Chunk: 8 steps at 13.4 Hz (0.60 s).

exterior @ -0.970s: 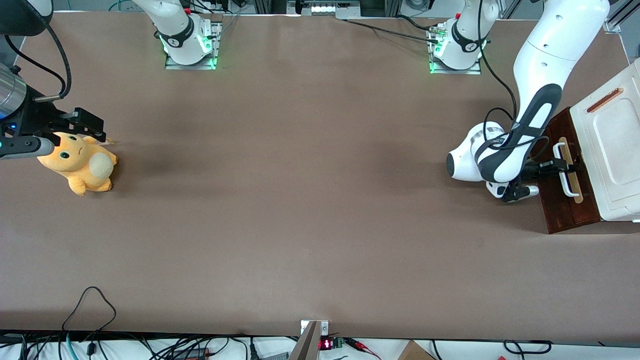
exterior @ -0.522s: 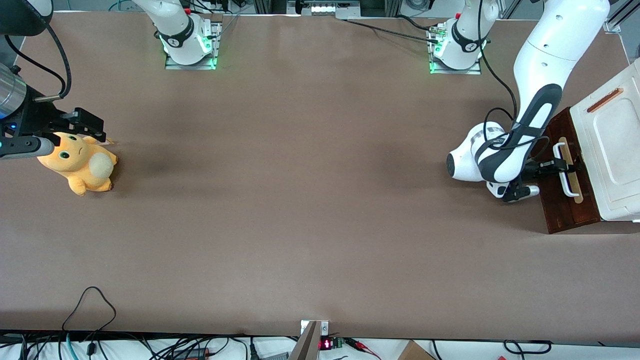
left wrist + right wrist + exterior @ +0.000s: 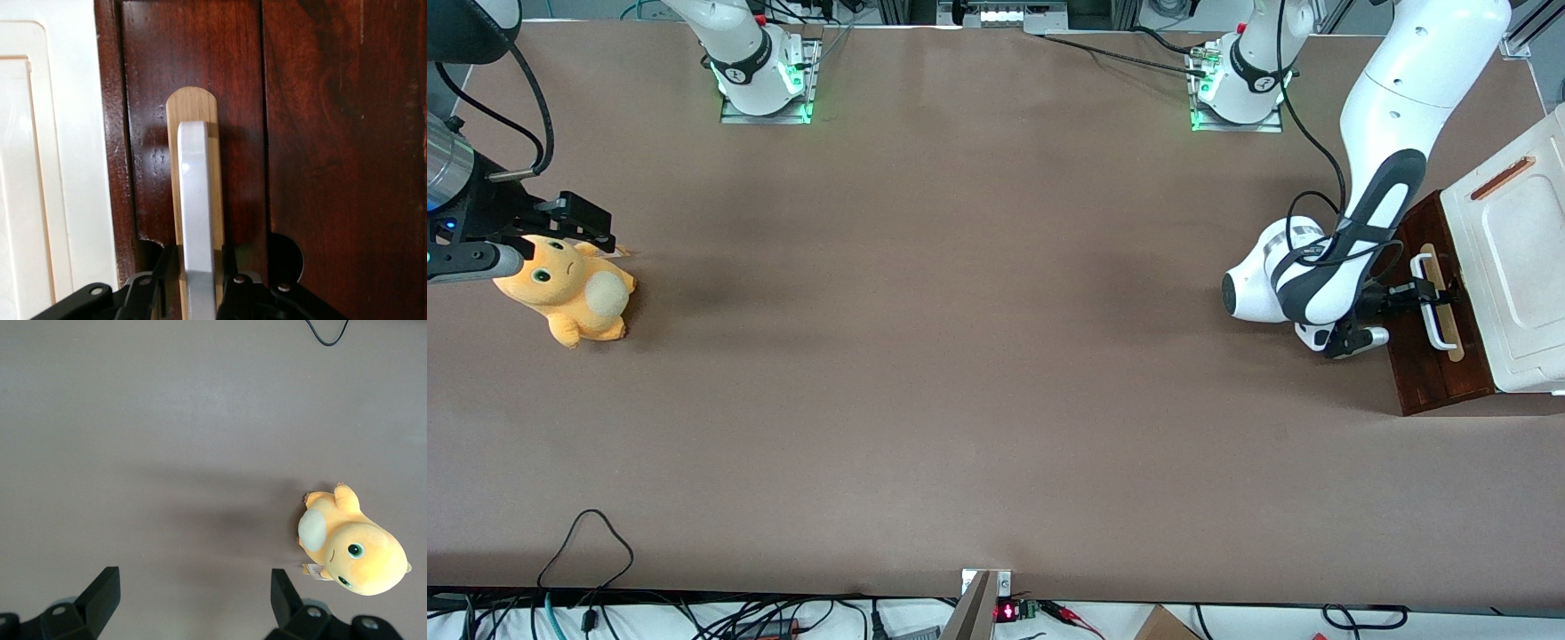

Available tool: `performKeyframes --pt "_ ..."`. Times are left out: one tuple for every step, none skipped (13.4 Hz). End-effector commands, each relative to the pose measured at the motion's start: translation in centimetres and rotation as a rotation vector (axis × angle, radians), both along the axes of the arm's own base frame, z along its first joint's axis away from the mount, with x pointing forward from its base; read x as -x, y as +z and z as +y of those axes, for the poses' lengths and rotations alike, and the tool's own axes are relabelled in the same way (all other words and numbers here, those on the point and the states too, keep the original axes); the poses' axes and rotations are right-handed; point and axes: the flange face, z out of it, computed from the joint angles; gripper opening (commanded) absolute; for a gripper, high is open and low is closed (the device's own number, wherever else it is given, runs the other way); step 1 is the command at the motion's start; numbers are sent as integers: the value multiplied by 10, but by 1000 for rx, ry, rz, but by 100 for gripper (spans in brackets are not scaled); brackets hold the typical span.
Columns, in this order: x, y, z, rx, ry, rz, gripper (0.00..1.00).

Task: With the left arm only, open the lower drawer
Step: 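Close the left gripper around the white bar handle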

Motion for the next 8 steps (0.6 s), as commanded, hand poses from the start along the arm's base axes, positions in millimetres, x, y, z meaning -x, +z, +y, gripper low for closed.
performKeyframes --pt "1 -1 1 -18 -8 -9 19" --pt "1 -1 1 -18 -8 -11 13" --pt "1 -1 1 -18 -8 -11 10" --pt "1 -1 1 -18 -8 -11 7" --pt "1 -1 1 -18 -8 -11 6" --pt "1 -1 1 -18 -8 -9 4" --pt "1 -1 1 -18 -8 -9 2" --pt "0 -1 0 -16 -11 -8 2"
